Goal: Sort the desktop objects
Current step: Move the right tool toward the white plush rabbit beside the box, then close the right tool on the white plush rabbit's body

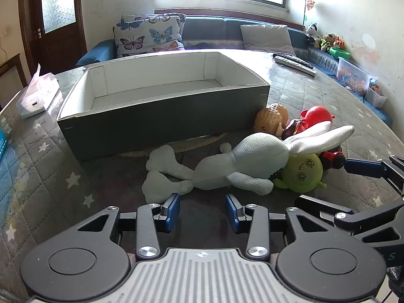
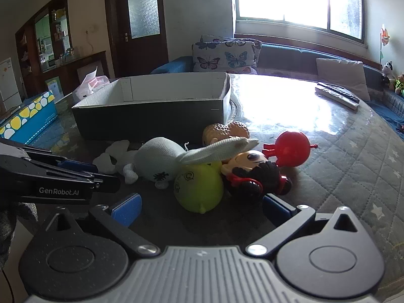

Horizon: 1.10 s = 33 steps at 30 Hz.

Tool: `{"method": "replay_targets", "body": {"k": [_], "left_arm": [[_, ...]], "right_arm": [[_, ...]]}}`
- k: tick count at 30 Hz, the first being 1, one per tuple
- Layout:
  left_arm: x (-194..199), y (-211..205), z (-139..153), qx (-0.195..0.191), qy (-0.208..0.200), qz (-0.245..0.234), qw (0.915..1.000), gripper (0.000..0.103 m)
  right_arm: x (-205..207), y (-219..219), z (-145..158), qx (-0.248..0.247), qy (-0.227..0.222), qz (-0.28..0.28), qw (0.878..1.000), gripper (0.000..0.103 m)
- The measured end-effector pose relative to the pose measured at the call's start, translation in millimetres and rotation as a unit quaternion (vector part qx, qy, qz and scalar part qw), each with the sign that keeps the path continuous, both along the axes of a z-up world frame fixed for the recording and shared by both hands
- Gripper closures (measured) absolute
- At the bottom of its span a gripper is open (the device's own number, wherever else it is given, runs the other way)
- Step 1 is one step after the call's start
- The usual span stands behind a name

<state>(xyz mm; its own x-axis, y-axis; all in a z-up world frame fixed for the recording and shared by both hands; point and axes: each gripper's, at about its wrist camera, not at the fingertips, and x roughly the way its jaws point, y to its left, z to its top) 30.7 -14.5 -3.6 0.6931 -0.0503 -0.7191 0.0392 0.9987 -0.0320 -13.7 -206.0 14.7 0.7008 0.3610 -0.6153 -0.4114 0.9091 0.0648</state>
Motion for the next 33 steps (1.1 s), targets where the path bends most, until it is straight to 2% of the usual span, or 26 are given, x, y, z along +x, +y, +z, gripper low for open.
{"method": "replay_targets", "body": {"k": [12,18,26,33], "left_arm": [[4.8,5.7,3.7,0.000,-0.001,-0.015,0.9999,0.061],[7.6,7.8,5.6,0.008,-0.004,-0.026,0.9996,0.061],[9.9,7.5,4.1,0.018,-0.005,-0.055,0.9983,0.061],[12.8,8.0,1.5,0.031,-0.011,-0.092,0.9953,0.061]], "right_arm": [[8.3,-3.4,7.0,0.010,0.002,-0.010,1.000,0.004],[11.2,-4.2,14.7,0.014,-0.008,-0.008,1.000,0.011],[17.8,6.6,22.1,0.019,-0.012,0.020,1.000,0.019],[29.5,22.1,19.7,0.014,-0.007,0.043,0.999,0.021]]}}
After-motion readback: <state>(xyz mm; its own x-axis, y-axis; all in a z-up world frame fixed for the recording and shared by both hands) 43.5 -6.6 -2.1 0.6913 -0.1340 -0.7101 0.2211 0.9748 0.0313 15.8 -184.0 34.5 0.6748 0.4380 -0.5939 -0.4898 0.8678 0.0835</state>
